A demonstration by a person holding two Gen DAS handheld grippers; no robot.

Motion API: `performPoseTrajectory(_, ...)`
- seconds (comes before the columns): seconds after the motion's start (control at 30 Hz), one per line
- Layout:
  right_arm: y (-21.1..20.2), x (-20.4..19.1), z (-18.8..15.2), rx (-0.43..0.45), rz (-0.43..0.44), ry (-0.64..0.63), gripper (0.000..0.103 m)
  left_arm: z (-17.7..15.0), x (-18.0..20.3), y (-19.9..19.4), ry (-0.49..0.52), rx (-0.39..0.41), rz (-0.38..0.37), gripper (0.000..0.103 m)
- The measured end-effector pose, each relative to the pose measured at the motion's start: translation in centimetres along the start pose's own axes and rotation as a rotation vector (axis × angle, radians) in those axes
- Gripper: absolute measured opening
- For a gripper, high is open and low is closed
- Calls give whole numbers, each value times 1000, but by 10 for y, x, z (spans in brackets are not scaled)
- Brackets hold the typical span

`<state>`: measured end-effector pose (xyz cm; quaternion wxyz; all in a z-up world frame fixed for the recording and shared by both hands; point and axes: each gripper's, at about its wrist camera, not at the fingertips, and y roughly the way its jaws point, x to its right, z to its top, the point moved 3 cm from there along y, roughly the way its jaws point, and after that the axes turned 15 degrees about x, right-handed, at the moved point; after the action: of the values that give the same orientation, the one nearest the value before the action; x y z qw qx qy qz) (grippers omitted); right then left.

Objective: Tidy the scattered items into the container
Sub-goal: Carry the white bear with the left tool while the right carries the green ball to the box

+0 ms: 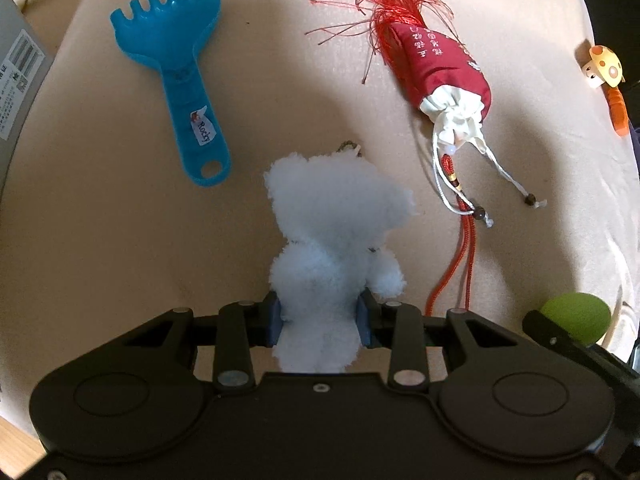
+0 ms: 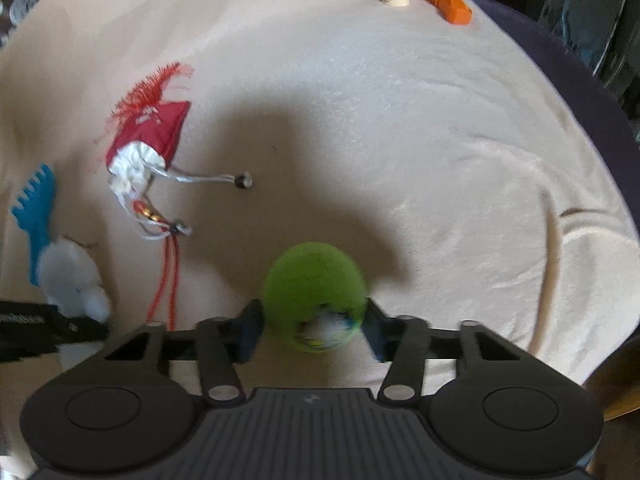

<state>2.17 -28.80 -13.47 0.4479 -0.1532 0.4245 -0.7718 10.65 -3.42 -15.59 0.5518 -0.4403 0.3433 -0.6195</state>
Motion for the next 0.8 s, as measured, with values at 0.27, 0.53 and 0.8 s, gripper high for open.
performPoseTrajectory(0.27, -3, 8, 3, -14, 30, 105, 49, 6, -4, -1, -78, 25, -36, 35)
performPoseTrajectory(0.53, -29, 2, 15, -11, 97, 132, 49, 20, -1, -30, -7, 157, -37, 30)
performPoseTrajectory(0.8, -47, -41, 33, -4, 176, 42, 49, 31, -34, -75, 3, 216, 8, 29)
